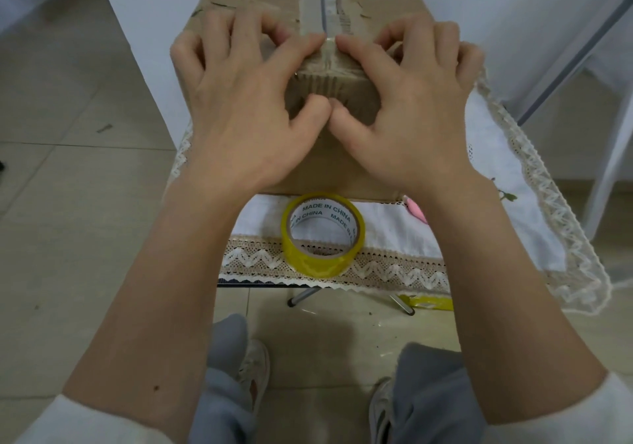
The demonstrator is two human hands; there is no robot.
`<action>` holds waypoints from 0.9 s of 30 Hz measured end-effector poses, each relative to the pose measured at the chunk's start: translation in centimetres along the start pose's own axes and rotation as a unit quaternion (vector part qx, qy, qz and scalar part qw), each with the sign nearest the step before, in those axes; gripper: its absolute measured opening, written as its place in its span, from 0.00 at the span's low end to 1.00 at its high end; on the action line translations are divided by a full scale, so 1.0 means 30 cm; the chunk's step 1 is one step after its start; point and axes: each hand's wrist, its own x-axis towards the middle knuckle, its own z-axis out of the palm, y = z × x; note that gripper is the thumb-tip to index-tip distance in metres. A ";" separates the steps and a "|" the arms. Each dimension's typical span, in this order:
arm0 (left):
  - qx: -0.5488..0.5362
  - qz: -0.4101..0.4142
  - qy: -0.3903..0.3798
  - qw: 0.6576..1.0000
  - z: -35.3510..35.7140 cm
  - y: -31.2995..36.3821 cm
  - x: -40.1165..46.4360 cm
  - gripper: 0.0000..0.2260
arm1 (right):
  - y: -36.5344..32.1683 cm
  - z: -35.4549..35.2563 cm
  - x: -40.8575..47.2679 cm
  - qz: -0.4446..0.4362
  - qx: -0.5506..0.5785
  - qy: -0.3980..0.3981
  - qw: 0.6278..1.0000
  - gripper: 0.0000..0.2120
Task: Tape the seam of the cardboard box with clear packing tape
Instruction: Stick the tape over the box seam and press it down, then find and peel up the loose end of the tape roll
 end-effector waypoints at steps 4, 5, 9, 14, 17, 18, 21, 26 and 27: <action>-0.035 -0.005 0.088 0.996 0.044 0.016 -0.077 0.20 | -0.011 0.007 -0.051 0.012 0.031 0.076 0.997 0.21; -0.042 0.003 0.107 0.993 0.054 0.019 -0.098 0.20 | -0.011 0.006 -0.067 0.004 0.035 0.095 0.995 0.19; -0.102 0.034 0.172 0.979 0.053 0.048 -0.153 0.16 | -0.003 -0.009 -0.126 -0.016 0.068 0.149 0.986 0.20; -0.204 0.039 0.025 0.978 0.055 0.108 -0.216 0.09 | 0.051 -0.035 -0.218 -0.006 0.187 0.040 0.982 0.10; -0.221 -0.005 -0.115 0.968 0.084 0.144 -0.278 0.11 | 0.089 -0.021 -0.279 0.105 0.244 -0.086 0.960 0.13; -0.206 -0.013 -0.146 0.968 0.094 0.151 -0.294 0.14 | 0.101 -0.013 -0.299 0.141 0.254 -0.123 0.949 0.14; -0.141 -0.011 -0.205 0.969 0.110 0.160 -0.314 0.25 | 0.135 0.005 -0.333 0.215 0.273 -0.191 0.918 0.16; -0.095 -0.008 -0.212 0.973 0.114 0.180 -0.314 0.27 | 0.151 0.010 -0.343 0.238 0.294 -0.254 0.890 0.16; -0.104 -0.014 -0.213 0.971 0.114 0.181 -0.315 0.26 | 0.152 0.011 -0.344 0.236 0.296 -0.270 0.885 0.16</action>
